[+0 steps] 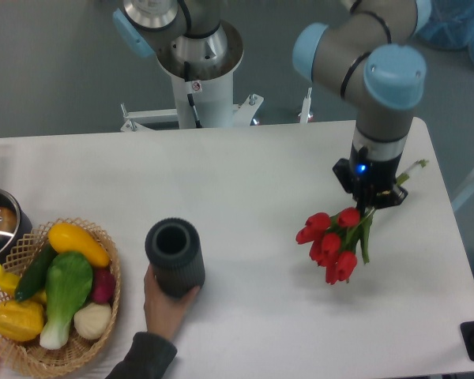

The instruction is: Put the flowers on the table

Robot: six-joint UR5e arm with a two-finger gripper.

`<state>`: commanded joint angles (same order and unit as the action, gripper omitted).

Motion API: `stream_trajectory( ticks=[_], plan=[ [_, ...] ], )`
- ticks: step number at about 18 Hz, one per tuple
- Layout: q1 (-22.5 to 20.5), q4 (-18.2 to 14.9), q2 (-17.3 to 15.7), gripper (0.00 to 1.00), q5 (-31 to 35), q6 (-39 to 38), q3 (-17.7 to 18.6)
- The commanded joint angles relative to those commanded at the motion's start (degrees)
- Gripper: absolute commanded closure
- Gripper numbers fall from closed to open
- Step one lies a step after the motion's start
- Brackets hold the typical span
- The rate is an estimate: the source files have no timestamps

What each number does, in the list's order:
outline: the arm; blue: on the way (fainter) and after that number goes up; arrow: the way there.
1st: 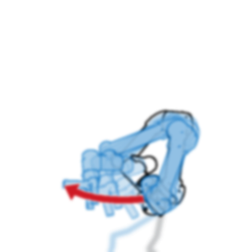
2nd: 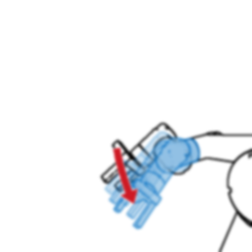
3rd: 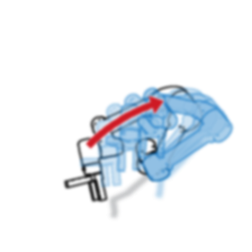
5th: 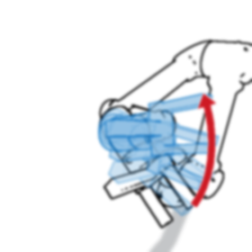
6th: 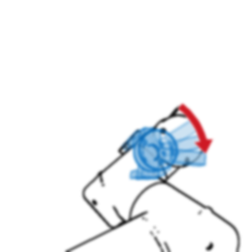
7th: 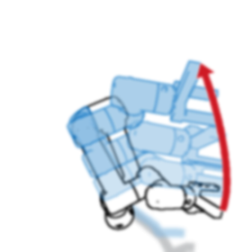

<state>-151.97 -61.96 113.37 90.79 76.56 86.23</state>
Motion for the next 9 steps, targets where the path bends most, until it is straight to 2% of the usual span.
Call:
stream_trajectory(
  ticks=[9],
  plan=[
    [1.68, 0.09, 1.50, 1.00, -0.26, -3.88, -0.10]
  ],
)
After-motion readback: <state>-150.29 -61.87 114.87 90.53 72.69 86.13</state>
